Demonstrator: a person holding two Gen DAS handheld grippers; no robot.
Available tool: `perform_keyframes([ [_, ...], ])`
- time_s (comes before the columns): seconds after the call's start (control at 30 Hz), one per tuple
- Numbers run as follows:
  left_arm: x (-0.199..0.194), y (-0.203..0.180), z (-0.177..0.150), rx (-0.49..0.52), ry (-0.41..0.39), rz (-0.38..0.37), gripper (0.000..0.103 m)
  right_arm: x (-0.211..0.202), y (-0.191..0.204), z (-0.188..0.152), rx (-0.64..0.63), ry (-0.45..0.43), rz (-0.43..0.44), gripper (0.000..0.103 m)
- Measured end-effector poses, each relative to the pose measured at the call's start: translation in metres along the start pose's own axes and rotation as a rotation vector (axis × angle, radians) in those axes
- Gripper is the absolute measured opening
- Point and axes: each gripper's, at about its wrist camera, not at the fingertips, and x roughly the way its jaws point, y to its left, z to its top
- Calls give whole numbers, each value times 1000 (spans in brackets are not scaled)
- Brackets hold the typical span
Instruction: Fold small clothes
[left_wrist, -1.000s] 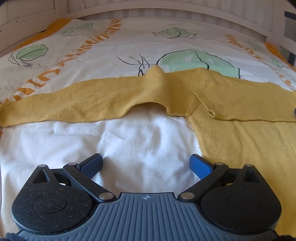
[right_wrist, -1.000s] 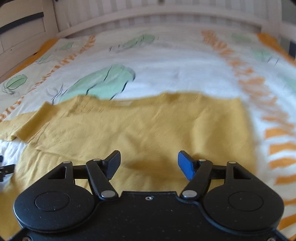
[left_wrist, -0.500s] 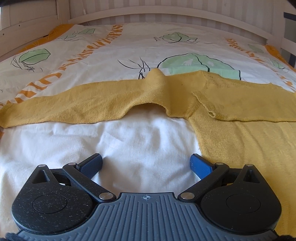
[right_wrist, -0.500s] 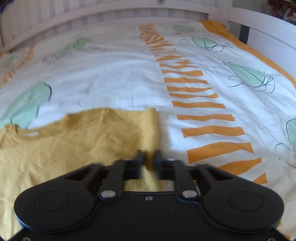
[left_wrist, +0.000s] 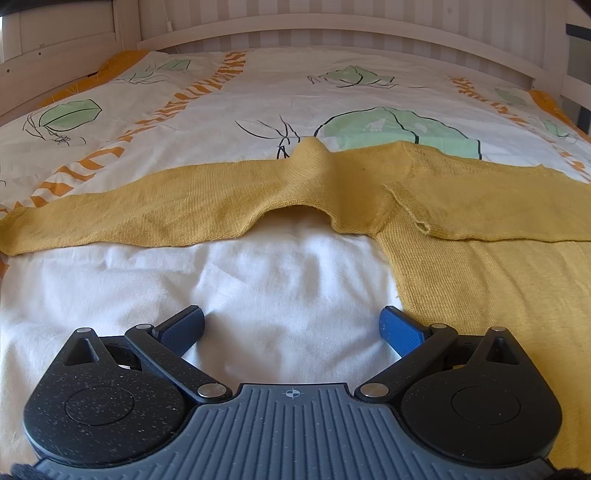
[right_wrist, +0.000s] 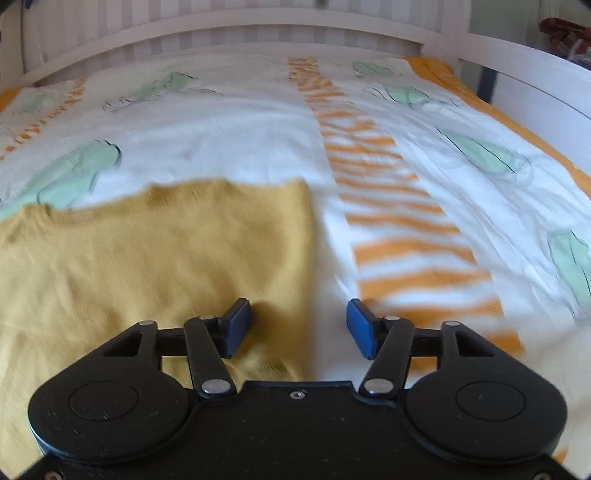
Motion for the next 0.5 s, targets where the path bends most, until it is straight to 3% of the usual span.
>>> perform_keyframes([
  [0.1,0,0,-2,-3,-12,1,103,-8,-13,-9,72,-26,-4,73],
  [0.27,-1,1,-5,-15,-26,-7,103,-43,-1,-14,78,-90,4,82],
  [0.33,-2,2,-5,-21,-29,-13,103,-60,16,-20,52,-112,68,97],
  [0.5,-4,9,-5,-48,-29,-45,102,-89,82,-44,-63,-111,268,102],
])
